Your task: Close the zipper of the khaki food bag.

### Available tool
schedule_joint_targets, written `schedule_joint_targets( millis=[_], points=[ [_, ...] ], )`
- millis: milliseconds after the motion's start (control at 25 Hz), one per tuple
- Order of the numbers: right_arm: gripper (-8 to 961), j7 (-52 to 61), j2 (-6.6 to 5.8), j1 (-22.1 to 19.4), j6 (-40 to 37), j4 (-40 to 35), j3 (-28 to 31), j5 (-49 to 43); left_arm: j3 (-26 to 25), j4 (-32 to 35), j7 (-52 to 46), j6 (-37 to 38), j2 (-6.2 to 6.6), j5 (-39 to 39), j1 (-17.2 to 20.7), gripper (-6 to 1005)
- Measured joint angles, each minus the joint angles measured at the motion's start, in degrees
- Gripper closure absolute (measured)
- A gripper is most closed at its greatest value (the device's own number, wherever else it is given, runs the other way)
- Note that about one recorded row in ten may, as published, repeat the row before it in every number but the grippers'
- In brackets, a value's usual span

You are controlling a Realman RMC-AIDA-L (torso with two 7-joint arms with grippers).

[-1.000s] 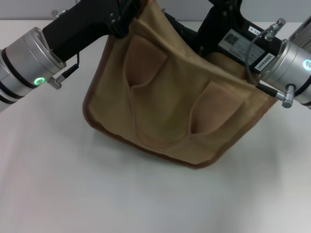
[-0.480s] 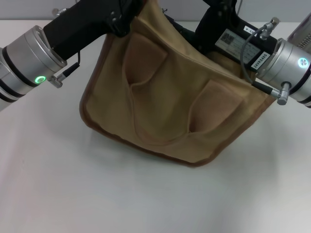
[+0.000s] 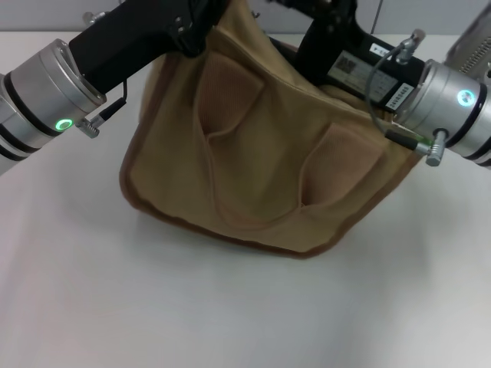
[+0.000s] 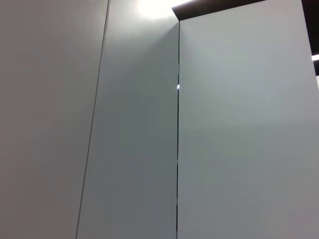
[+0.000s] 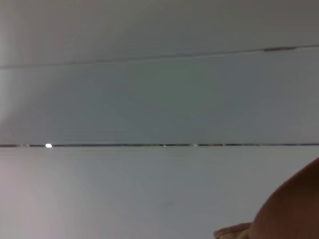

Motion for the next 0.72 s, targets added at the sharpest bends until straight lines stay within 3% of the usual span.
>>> schedule_joint_targets(
  millis=[240,720],
  points=[
    [284,-2.0,0.00,-0.1,1.1,-0.5,-0.9,0.0,0.0,0.0,0.0,0.0,0.00,-0.1,0.0,981],
    [778,-5.1,0.04,-0.7,1.2,-0.7,-0.3,0.9,0.1,0.0,0.0,0.0,-0.01,-0.1,0.1,981]
  ],
)
